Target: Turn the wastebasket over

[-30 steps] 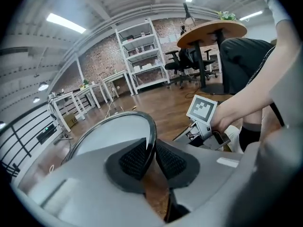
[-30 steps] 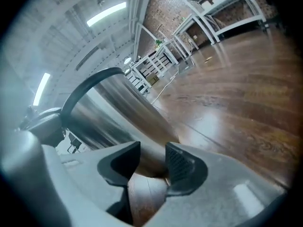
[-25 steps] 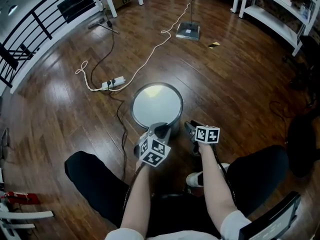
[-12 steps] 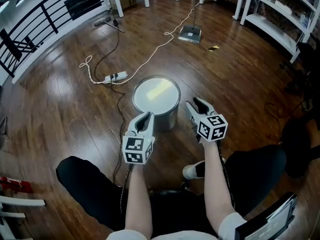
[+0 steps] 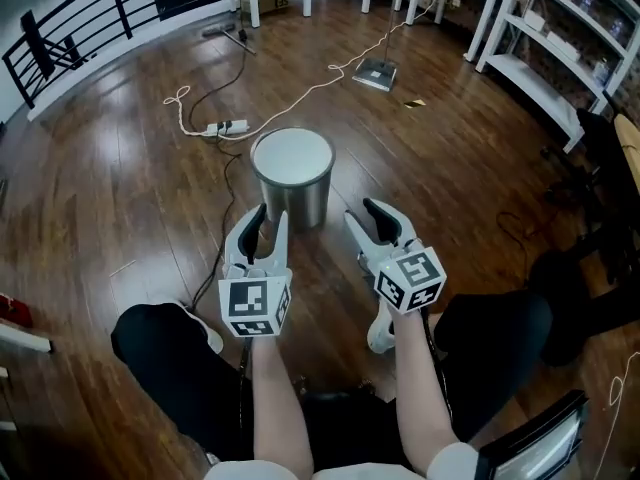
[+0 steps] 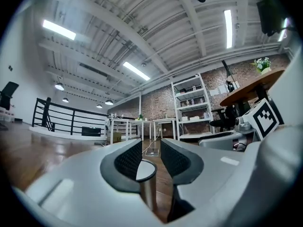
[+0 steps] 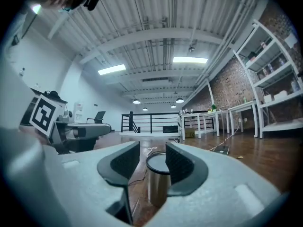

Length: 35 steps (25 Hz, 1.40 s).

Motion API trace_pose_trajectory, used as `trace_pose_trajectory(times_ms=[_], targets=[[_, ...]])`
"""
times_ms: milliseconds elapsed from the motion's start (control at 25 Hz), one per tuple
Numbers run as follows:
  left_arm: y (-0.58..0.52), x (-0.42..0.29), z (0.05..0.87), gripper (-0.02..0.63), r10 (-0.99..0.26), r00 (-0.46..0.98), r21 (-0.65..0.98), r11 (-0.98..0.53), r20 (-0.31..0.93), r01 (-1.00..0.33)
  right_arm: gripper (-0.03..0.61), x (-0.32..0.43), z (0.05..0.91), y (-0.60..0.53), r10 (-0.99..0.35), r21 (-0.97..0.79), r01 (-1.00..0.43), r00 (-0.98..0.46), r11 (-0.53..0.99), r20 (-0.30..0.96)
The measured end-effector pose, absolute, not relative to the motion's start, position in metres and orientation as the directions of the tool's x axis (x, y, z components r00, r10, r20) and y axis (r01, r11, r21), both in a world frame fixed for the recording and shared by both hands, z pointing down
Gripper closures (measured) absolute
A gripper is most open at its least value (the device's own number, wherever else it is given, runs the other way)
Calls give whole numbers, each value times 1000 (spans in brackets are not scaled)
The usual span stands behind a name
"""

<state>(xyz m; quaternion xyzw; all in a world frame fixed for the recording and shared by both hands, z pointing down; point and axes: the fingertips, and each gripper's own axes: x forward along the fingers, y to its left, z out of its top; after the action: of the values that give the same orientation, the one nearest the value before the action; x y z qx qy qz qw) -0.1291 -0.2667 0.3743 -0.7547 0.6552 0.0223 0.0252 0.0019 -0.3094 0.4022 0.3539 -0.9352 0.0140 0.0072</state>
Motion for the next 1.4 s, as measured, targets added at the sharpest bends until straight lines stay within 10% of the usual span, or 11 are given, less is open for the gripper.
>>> trace_pose_trajectory(times_ms=[320,640,1400], targets=[[-131,-62,370,448,-994,68,-1,-69,-85,-998,425,77,386,-187,-625,-14,-625,-781,781,-5],[22,32,369,370,-995,-12,23,10,-101,-1000,288,147,400,-24,-543,28,-543,-838,839,41],[208,225,371,284,-984,-133,-27,137,-121,-990,268,342,361,131,-536,95,-541,-841,836,-74]])
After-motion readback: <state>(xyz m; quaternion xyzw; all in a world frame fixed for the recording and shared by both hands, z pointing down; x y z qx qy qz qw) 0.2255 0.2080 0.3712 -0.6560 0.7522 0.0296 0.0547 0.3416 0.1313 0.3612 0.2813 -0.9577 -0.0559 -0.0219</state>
